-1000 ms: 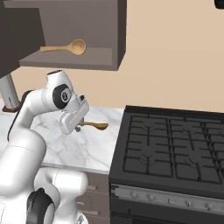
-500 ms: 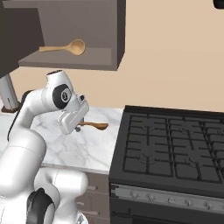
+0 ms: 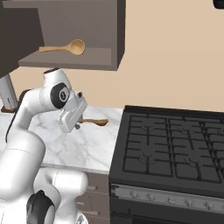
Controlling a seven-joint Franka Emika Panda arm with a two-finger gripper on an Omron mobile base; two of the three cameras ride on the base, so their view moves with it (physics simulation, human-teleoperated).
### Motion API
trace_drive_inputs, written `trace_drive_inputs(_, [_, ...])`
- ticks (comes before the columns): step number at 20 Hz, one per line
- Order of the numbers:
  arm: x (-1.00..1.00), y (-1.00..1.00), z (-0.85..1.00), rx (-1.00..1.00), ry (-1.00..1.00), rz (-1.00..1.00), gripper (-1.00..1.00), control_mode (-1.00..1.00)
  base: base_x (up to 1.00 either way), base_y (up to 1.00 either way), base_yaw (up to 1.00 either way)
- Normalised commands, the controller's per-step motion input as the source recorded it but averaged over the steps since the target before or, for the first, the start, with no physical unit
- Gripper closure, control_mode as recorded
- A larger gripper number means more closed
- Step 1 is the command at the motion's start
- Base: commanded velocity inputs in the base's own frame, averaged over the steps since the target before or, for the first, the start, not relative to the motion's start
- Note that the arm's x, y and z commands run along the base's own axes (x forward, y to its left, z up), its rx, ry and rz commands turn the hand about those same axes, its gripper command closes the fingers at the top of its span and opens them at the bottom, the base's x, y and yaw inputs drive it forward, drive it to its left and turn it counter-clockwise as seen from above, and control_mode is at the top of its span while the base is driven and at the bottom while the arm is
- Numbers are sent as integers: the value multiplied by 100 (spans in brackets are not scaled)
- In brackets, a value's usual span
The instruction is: Organize the utensils by type. Pick up the wooden spoons from the counter and place them in the open cabinet. Then pick up the metallic utensils from the counter and place them in the open drawer.
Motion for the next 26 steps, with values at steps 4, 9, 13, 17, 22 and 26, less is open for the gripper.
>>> trace_drive_inputs(4, [0, 8, 53, 1, -37, 30, 100, -100, 0, 0, 0])
trace_drive_inputs(9, [-3, 18, 70, 0, -36, 22, 100, -100, 0, 0, 0])
trace_drive_inputs(13, [5, 31, 72, 1, -23, 6, 100, -100, 0, 0, 0])
trace_drive_inputs(17, [12, 39, 72, 1, -22, 7, 100, -100, 0, 0, 0])
trace_drive_inputs(22, [9, 26, 66, 10, -30, 8, 100, -100, 0, 0, 0])
trace_drive_inputs(26, [7, 25, 68, 26, -38, 2, 100, -100, 0, 0, 0])
